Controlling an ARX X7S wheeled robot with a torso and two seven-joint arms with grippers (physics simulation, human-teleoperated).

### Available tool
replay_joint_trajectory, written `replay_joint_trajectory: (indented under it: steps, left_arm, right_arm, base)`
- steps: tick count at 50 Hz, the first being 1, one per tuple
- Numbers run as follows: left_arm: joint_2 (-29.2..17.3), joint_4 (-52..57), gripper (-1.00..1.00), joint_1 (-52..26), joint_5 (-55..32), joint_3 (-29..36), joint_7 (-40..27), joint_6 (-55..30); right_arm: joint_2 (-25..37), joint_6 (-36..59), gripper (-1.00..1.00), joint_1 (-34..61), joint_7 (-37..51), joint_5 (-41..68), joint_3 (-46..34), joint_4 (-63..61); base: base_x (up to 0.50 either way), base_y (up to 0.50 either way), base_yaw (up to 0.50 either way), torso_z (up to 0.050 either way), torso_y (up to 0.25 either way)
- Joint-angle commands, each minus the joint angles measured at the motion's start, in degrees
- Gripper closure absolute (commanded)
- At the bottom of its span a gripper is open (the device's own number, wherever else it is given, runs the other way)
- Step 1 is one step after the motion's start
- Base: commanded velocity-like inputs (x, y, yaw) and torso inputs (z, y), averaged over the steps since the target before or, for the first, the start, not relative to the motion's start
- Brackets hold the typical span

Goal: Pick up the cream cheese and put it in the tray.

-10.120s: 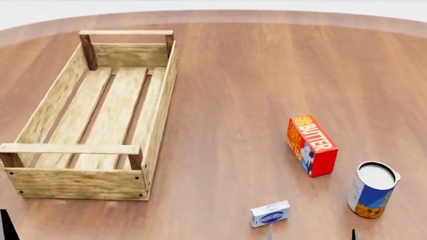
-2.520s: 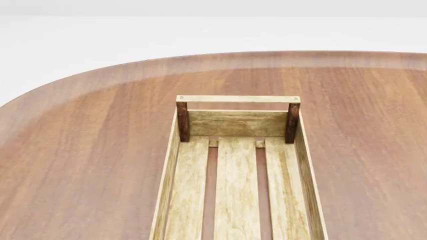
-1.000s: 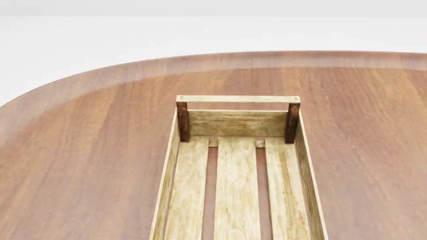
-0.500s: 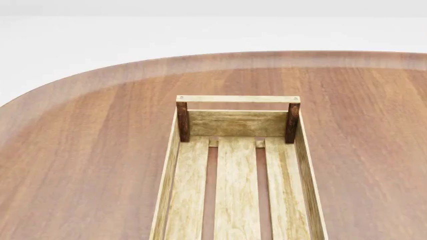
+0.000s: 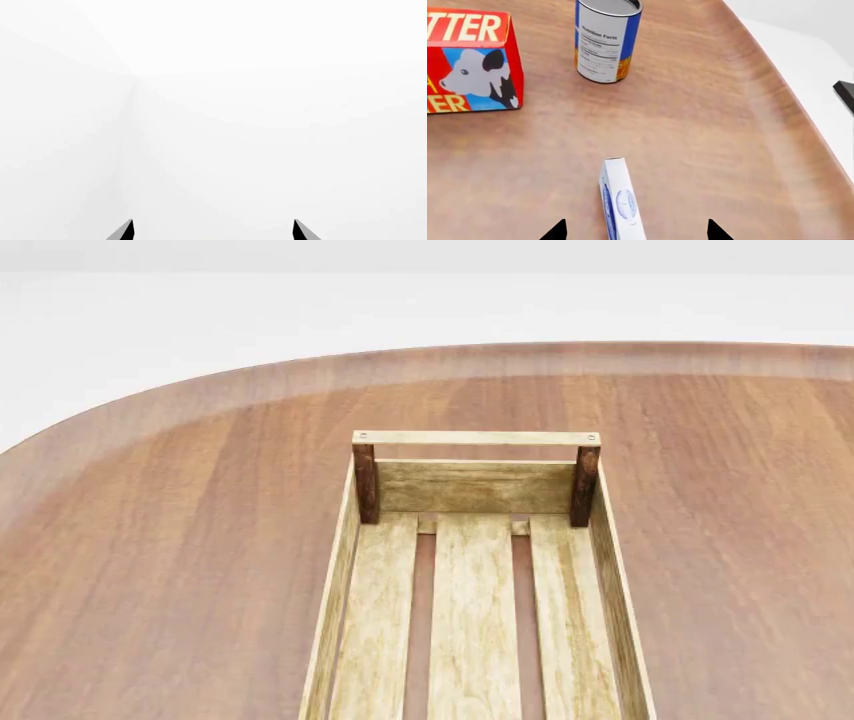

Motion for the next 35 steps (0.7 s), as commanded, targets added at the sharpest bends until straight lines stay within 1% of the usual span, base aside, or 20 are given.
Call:
replay_joint_trajectory:
  steps: [1, 23, 35]
  left_arm:
    - [-0.1, -0.1, -1.00, 0.0, 0.1, 0.2, -0.2, 0.1]
    - [-0.2, 0.0, -1.00, -0.1, 0.3, 0.4, -0.5, -0.2]
    - [-0.3, 0.0, -1.00, -0.3, 0.1, 0.5, -0.6, -0.6]
  right_arm:
    - [0.3, -0.5, -1.00, 0.1, -0.4, 0.3, 0.3, 0.9]
    - [0.8, -4.3, -1.00, 2.9, -3.1, -0.4, -0.2, 9.7]
    - [1.0, -5.4, -1.00, 3.5, -3.9, -0.2, 0.0, 12.0]
  base:
    - [0.00, 0.00, 0.00, 0.000, 0.000]
    - [0.00, 0.00, 0.00, 0.000, 0.000]
    - [0.00, 0.00, 0.00, 0.000, 0.000]
